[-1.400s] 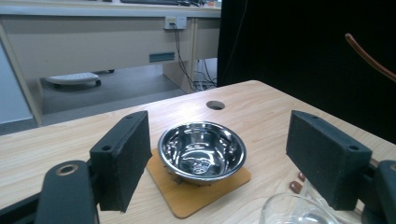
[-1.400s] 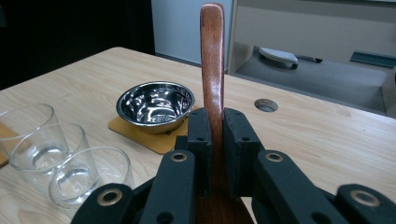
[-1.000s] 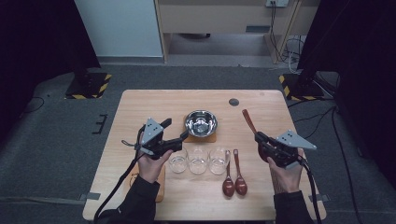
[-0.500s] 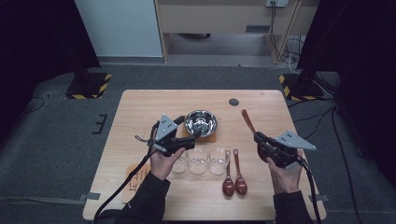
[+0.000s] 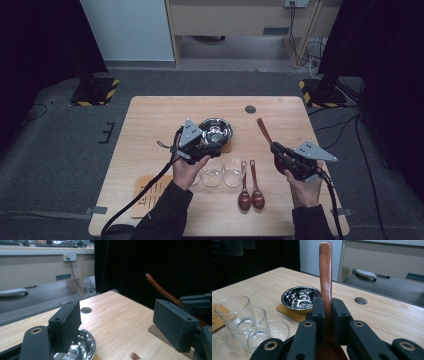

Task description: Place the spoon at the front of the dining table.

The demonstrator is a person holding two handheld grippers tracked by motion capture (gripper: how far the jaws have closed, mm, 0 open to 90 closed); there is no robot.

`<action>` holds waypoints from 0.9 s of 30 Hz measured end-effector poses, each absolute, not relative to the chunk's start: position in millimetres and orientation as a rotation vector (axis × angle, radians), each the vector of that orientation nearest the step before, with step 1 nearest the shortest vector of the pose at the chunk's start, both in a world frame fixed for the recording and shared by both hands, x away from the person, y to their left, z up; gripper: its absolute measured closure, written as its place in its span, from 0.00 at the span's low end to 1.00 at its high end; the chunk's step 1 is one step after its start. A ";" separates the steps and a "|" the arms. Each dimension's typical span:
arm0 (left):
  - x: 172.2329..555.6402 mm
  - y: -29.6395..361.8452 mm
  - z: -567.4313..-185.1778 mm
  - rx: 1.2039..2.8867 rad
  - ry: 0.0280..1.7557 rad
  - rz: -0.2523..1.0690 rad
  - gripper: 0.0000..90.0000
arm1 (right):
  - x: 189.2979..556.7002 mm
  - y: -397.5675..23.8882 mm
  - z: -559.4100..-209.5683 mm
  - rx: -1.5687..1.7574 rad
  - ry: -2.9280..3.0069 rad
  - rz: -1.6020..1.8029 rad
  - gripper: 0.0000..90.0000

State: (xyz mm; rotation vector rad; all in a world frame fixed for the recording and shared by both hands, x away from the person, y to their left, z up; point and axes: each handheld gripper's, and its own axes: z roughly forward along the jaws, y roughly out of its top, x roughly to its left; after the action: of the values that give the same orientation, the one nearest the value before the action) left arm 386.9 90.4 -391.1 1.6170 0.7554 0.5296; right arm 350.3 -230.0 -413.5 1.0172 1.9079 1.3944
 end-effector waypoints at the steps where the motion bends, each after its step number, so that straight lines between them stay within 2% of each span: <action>1: 387.3 89.0 -390.6 1.620 0.755 0.533 0.25 | 350.1 -230.1 -413.4 1.017 1.909 1.394 0.91; 27: 396.6 53.0 -384.2 1.618 0.704 0.492 0.27 | 348.3 -232.5 -411.8 1.008 1.900 1.413 0.91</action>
State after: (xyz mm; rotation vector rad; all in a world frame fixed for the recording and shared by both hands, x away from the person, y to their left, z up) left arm 396.6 53.0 -384.2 1.6183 0.7039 0.4925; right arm 348.3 -232.5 -411.8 1.0075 1.8999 1.4134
